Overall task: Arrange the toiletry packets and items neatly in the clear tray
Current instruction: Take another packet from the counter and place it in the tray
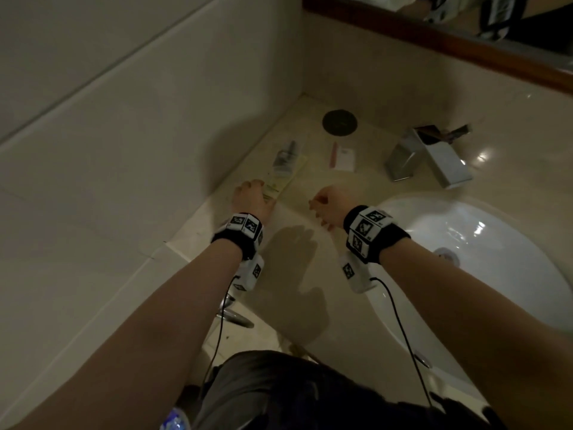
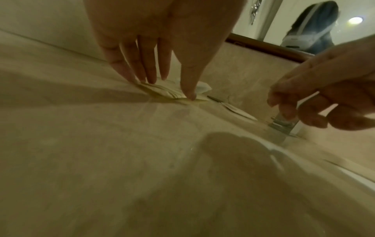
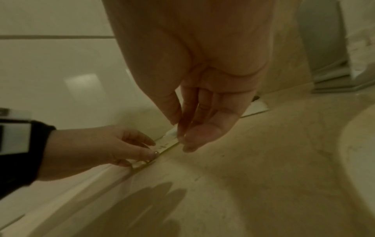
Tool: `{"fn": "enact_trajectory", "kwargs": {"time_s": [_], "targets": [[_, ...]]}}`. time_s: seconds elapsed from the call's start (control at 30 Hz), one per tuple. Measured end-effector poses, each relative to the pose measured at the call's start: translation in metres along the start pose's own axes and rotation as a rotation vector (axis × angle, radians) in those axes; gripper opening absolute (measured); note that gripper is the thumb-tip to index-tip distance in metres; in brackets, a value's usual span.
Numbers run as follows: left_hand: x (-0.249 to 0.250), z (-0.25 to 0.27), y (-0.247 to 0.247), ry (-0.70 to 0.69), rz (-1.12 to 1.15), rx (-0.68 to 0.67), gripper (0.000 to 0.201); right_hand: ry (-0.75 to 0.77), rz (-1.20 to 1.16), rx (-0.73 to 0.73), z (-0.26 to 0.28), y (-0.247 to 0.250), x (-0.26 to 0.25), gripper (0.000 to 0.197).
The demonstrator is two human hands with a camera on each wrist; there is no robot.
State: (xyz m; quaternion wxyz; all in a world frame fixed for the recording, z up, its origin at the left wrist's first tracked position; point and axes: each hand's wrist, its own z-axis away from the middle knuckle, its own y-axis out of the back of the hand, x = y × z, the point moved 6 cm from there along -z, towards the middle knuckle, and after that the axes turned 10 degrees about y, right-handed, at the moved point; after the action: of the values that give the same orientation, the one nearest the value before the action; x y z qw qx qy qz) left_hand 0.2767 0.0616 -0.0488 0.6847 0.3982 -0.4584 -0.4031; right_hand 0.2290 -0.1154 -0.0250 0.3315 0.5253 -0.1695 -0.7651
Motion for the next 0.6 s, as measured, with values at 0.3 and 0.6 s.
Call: {"fn": "enact_trajectory", "kwargs": {"time_s": [0.3,0.6], "targets": [[0.006,0.002,-0.015,0.072,0.206,-0.314,0.041,-0.015,0.043,-0.068,0.006,-0.005,0.006,0.029],[0.036,0.047,-0.029,-0.057,0.395,-0.486,0.023,-0.051,-0.091,0.031,0.032,0.008,0.023,0.038]]}}
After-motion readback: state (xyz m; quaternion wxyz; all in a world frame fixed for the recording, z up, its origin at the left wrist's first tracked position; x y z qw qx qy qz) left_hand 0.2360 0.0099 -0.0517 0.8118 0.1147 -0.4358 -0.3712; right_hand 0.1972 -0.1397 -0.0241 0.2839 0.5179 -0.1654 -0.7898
